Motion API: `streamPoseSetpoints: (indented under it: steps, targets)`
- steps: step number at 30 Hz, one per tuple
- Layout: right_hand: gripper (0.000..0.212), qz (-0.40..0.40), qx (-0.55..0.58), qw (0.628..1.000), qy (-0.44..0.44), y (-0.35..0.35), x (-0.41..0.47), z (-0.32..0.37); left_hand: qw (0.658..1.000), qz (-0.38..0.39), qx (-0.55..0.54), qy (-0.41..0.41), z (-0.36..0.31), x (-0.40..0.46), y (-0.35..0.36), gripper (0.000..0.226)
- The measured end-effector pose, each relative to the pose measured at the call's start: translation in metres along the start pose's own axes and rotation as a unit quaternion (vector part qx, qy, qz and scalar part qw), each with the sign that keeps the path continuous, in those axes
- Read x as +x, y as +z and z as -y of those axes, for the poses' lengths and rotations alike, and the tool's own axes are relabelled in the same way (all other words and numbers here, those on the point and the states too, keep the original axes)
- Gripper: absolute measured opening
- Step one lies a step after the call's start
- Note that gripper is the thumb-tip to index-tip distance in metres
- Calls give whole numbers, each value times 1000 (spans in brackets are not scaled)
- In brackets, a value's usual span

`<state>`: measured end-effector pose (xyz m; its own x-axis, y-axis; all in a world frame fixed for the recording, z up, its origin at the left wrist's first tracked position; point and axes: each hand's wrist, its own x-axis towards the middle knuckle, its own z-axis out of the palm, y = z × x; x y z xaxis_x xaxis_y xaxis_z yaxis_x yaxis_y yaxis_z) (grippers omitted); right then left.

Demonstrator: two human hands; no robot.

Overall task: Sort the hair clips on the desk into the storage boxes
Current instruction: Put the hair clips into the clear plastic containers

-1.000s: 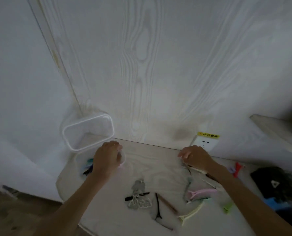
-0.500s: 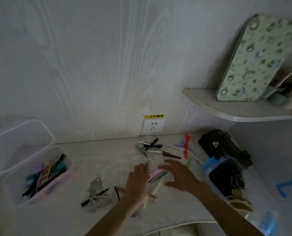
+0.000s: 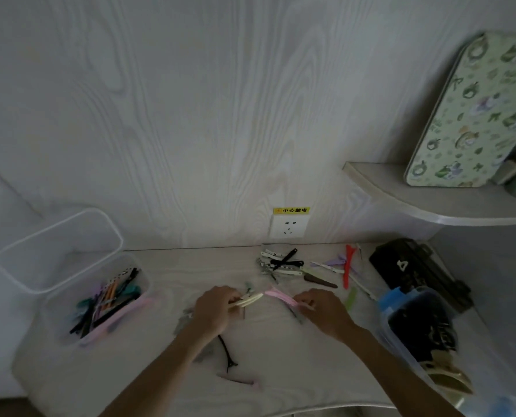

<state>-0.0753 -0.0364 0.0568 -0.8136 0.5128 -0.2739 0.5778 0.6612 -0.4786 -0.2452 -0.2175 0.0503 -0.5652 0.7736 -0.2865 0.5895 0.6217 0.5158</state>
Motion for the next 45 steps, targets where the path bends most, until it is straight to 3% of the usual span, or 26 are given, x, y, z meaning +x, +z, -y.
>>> streamPoseSetpoints:
  steps: [4,8,10,13,15,19,23,26,29,33,36,40,42,45]
  targets:
    - [25,-4,21,1000,11,-3,7,6,998,-29,-61,-9,13,-4,-19,21]
    - [25,-14,53,998,-24,-8,19,36,989,-34,-140,-33,32,-10,-37,58]
    - [25,3,48,997,-54,-8,27,63,983,-76,-166,-29,43,-17,-51,62]
    - [28,20,66,991,-117,-1,39,111,959,-185,-211,-40,63,-38,-78,35]
    - [40,28,74,981,-176,10,48,149,939,-253,-224,-53,81,-59,-98,13]
    - [24,29,46,957,-284,42,62,228,910,-353,-190,-107,116,-96,-133,19]
    - [27,58,5,931,-359,75,71,281,901,-386,-133,-148,136,-116,-149,25]
    - [41,113,-42,921,-371,82,76,290,907,-376,-118,-151,145,-121,-147,27]
    - [42,119,-34,933,-338,76,84,267,920,-348,-101,-150,150,-112,-139,30]
    - [36,55,-29,970,-233,54,97,206,947,-272,-62,-158,158,-93,-121,39]
    - [40,81,-112,978,-155,41,99,152,958,-251,52,-127,151,-82,-107,56]
    - [101,138,-190,966,-106,41,88,110,959,-276,53,39,106,-62,-98,39]
    - [106,141,-195,964,-114,43,80,102,976,-176,84,92,84,-50,-86,34]
    - [98,165,-190,960,-125,40,66,95,988,-38,138,66,67,-35,-61,34]
